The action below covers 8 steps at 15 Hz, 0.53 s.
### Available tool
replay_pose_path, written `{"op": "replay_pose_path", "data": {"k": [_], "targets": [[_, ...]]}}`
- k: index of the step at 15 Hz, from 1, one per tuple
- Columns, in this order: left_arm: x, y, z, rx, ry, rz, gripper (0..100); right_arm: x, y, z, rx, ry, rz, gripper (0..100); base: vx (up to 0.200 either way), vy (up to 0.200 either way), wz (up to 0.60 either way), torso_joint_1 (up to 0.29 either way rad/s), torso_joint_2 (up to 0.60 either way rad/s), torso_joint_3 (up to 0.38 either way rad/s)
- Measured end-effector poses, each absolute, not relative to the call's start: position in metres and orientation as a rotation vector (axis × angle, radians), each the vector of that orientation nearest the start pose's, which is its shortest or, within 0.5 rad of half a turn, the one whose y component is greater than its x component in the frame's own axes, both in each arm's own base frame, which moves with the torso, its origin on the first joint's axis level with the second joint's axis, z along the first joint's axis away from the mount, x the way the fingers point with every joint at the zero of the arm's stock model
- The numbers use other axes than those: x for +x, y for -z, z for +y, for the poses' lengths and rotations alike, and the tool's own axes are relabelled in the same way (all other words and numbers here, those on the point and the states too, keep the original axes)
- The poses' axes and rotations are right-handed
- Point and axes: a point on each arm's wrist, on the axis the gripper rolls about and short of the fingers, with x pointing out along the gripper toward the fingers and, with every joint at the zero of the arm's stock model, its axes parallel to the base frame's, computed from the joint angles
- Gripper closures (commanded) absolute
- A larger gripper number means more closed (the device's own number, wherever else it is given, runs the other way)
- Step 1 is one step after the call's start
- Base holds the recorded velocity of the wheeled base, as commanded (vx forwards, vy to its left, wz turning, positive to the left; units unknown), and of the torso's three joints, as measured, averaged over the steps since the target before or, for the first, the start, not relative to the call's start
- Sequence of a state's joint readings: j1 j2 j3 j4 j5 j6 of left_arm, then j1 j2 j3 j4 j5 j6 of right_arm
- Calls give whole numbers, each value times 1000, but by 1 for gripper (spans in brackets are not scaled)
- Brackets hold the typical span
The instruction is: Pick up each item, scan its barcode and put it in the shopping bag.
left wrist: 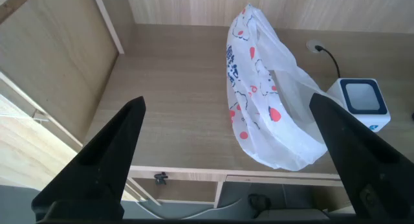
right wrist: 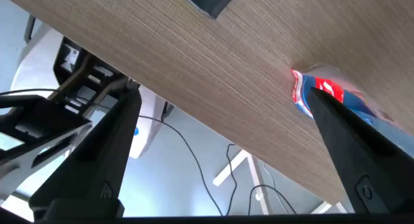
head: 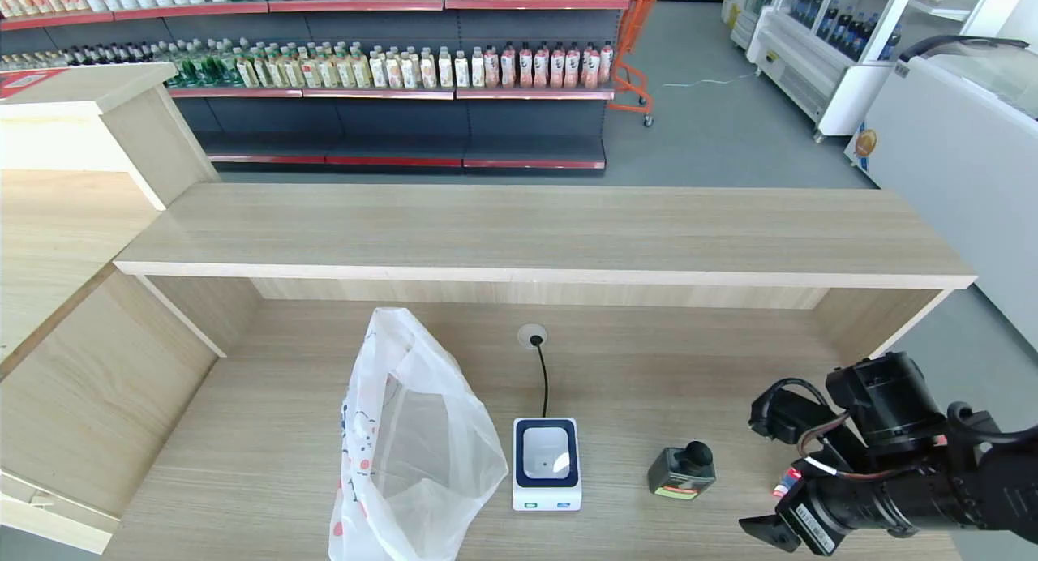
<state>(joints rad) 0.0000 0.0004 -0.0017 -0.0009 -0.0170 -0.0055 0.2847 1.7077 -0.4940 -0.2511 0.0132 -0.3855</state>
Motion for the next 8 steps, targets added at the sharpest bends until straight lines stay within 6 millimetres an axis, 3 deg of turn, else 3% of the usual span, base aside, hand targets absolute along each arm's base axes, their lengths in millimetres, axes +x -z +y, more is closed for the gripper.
{"op": "replay_pose_path", "data": {"k": [8], "targets": [[-23,-76,0,-6,17,-2,0,265,-28,93,-553,-578,795,0,0,0,0,0,0,0]]}}
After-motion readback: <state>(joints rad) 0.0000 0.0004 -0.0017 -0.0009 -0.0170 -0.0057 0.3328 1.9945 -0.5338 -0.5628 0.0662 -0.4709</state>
